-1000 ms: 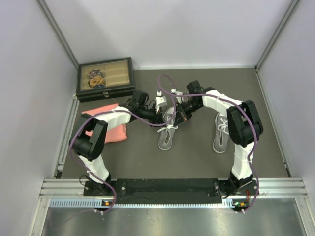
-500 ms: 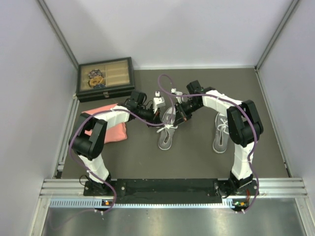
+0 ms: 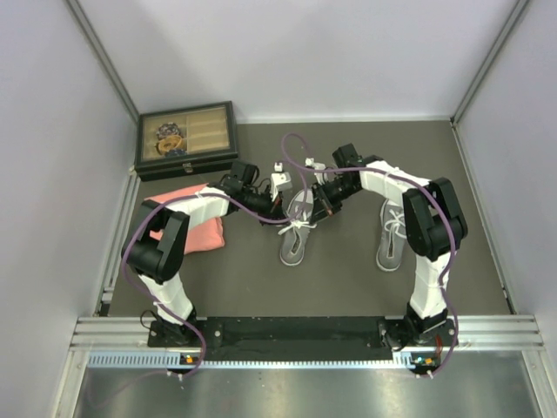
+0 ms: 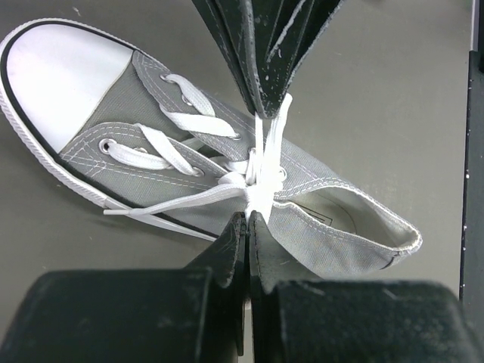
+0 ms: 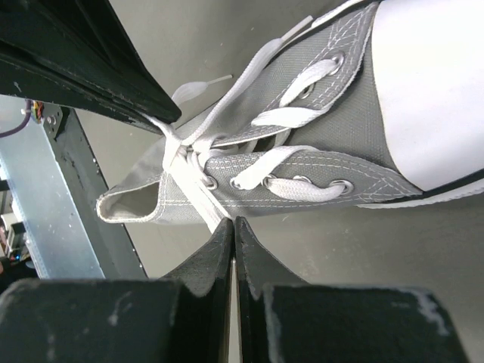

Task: Tie the shoes

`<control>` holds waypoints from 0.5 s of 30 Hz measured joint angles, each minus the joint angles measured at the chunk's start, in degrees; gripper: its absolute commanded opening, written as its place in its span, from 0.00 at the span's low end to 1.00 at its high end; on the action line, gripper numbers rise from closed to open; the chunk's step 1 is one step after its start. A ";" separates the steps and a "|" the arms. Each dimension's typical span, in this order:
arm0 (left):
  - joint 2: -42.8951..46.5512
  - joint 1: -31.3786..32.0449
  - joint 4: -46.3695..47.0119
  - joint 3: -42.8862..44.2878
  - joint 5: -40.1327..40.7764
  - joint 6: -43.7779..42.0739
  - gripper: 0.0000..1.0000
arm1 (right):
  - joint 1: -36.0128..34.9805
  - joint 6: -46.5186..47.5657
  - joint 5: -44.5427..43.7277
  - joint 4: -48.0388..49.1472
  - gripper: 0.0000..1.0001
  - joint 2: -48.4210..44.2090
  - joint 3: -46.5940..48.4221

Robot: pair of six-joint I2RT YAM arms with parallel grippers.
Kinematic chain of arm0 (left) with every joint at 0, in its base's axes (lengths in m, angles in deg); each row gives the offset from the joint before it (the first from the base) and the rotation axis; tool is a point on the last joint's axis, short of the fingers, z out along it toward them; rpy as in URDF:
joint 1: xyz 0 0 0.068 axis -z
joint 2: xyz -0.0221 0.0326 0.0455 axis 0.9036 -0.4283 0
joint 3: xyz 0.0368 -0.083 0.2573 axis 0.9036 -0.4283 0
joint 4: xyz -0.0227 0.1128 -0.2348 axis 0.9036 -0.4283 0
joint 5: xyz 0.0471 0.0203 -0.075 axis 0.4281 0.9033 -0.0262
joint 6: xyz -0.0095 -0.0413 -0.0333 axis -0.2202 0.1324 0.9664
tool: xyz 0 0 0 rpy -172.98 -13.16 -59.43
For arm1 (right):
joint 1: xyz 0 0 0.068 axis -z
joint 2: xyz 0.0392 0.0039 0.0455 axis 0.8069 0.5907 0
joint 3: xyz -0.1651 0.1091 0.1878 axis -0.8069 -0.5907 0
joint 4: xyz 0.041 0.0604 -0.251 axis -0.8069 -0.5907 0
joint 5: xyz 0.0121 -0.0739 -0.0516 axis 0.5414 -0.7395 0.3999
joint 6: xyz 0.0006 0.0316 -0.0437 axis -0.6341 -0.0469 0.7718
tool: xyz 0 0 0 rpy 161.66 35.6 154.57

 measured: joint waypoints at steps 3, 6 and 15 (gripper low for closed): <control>0.00 0.35 0.02 0.00 0.00 -0.02 0.00 | 0.24 -0.07 0.22 0.20 0.00 0.00 -0.02; 0.00 0.68 -0.09 0.00 0.02 -0.02 0.25 | 0.22 -0.39 0.66 0.07 0.17 0.00 0.09; 4.96 -1.66 -7.19 -1.25 1.88 -7.26 0.48 | 1.11 -3.91 2.34 -0.57 0.54 -0.79 0.13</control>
